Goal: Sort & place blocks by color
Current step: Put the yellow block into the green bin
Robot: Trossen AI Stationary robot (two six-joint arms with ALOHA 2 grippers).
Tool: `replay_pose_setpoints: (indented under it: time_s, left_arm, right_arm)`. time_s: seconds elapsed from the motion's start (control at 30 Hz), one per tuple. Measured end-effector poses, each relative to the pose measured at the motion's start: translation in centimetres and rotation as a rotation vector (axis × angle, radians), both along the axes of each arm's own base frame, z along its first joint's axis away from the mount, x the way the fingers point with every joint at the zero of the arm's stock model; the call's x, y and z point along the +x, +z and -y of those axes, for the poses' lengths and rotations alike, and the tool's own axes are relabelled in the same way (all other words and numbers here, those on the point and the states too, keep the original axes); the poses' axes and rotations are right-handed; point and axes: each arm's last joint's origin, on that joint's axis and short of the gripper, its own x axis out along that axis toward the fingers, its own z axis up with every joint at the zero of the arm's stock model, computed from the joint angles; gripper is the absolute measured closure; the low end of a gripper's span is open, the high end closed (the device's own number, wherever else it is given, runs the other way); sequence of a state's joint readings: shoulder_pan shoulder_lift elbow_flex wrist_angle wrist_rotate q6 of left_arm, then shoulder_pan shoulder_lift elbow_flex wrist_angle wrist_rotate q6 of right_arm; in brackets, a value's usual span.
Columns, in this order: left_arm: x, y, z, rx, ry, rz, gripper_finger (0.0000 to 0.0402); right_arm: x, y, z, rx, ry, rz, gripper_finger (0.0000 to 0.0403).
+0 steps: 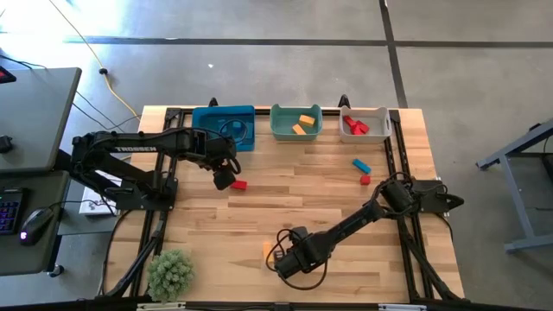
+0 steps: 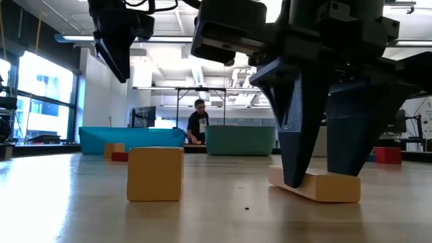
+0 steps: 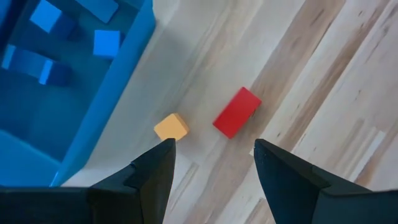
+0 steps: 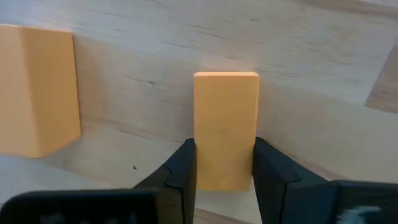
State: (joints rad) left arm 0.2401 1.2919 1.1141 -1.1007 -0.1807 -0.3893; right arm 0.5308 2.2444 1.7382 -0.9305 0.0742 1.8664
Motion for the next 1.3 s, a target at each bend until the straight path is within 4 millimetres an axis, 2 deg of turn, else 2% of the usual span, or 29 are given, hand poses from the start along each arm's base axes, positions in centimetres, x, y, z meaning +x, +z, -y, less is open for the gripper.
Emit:
replay_pose_setpoints:
  time_s: [0.37, 0.5, 0.77, 0.97, 1.3]
  left_arm:
    - [0.0, 0.0, -0.1, 0.017, -0.027, -0.010, 0.0193]
    - [0.0, 0.0, -0.1, 0.020, -0.037, -0.013, 0.0193]
    - [0.0, 0.0, -0.1, 0.022, -0.045, -0.016, 0.0193]
    - [0.0, 0.0, -0.1, 0.032, -0.087, -0.027, 0.0193]
    - [-0.2, 0.0, -0.7, 0.047, -0.120, -0.042, 0.0193]
  right_arm:
    - [0.4, 0.3, 0.1, 0.023, 0.029, -0.003, 0.0307]
    - [1.2, 1.2, 0.3, 0.036, 0.056, 0.028, 0.0306]
    - [2.6, 2.9, 1.8, 0.004, 0.075, 0.069, 0.0306]
    - [3.8, 4.5, 4.2, -0.044, 0.120, 0.071, 0.0306]
    - [5.7, 7.1, 11.0, -0.172, 0.201, 0.028, 0.0306]
